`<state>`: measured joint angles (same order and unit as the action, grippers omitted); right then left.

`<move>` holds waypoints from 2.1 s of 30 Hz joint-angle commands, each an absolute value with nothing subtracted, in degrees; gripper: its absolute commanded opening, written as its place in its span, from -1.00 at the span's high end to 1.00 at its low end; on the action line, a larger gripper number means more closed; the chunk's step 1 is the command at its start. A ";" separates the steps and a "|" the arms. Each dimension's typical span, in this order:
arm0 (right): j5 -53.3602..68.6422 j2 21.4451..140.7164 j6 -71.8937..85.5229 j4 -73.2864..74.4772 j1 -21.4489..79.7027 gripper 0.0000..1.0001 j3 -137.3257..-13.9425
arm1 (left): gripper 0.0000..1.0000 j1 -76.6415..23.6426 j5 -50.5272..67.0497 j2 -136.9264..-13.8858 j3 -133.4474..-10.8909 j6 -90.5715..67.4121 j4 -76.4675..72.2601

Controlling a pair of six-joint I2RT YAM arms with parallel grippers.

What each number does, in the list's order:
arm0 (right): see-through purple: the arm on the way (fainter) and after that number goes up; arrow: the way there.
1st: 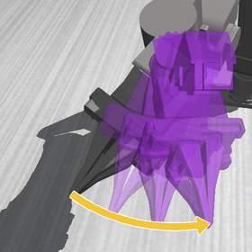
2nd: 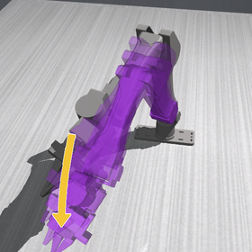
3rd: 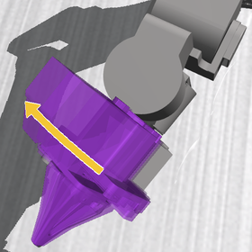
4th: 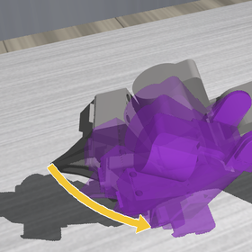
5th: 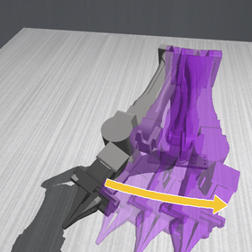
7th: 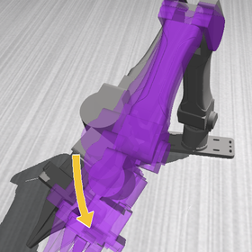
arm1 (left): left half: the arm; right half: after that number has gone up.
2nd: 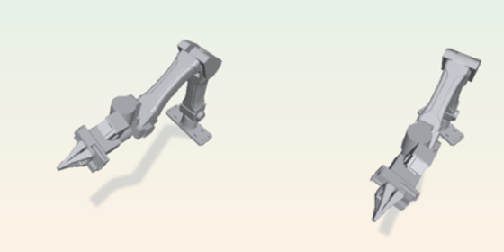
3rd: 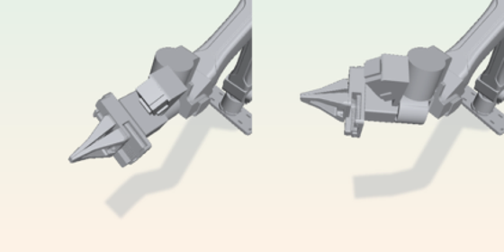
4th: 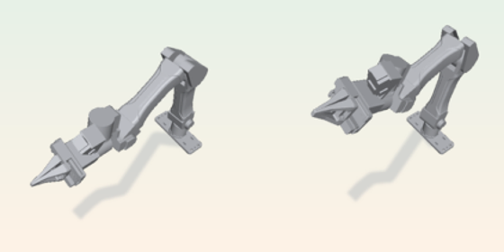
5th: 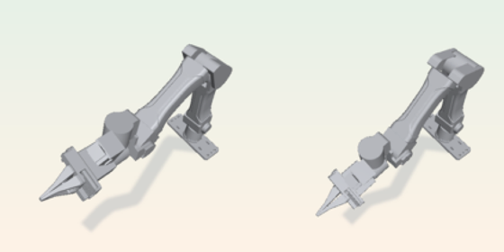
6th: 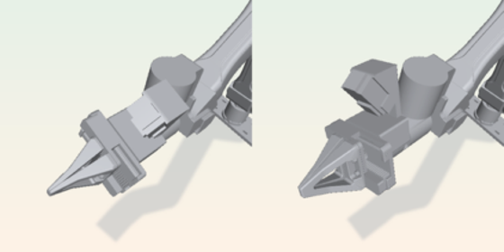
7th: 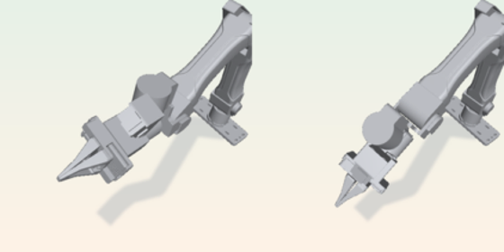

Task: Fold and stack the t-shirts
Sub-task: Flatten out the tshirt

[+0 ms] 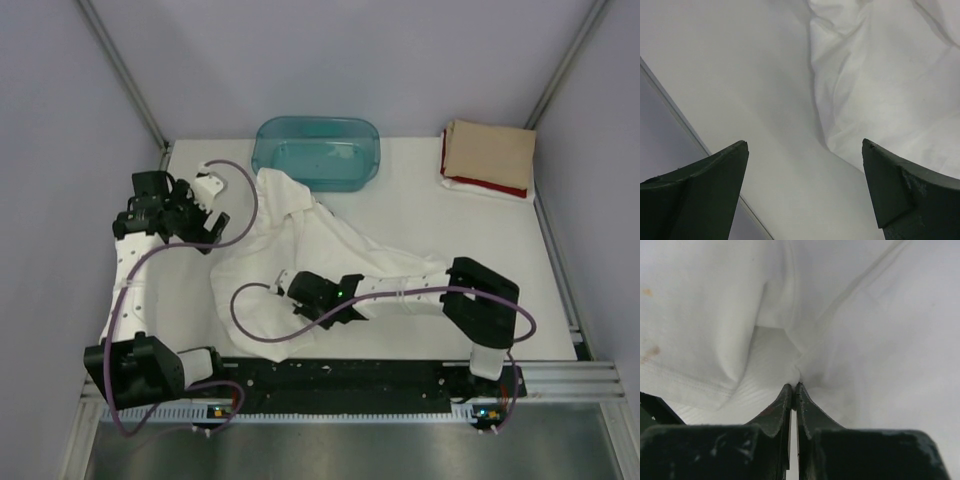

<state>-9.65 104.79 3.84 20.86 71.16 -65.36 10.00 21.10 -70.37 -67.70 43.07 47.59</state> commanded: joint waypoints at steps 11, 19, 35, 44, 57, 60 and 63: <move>-16.78 90.43 -2.63 19.43 41.42 1.00 -72.24 | -0.89 7.30 35.96 -68.29 -68.56 57.04 59.68; -11.35 98.95 -1.06 13.55 22.86 1.00 -84.37 | -0.76 2.56 18.55 -76.19 -62.50 52.12 50.90; -20.48 120.67 6.75 34.95 11.26 -0.29 -115.64 | -0.58 0.26 5.54 -91.75 -58.01 44.83 35.69; -18.12 96.19 15.89 37.53 10.99 -0.51 -83.29 | 0.45 1.23 11.42 -90.70 -59.06 41.75 36.74; -7.22 77.95 32.51 29.89 13.71 -0.34 -42.03 | 0.86 11.59 22.41 -91.14 -58.89 35.51 37.70; -4.57 79.28 33.57 28.13 13.71 0.22 -38.68 | 0.88 15.28 24.51 -92.11 -58.45 34.98 38.23; -6.76 77.18 34.89 27.42 13.80 1.00 -35.69 | 0.80 18.97 26.72 -92.72 -57.75 35.15 38.93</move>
<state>-9.08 78.39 30.41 31.88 13.23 -39.55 14.79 21.69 -92.42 -57.65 36.05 37.52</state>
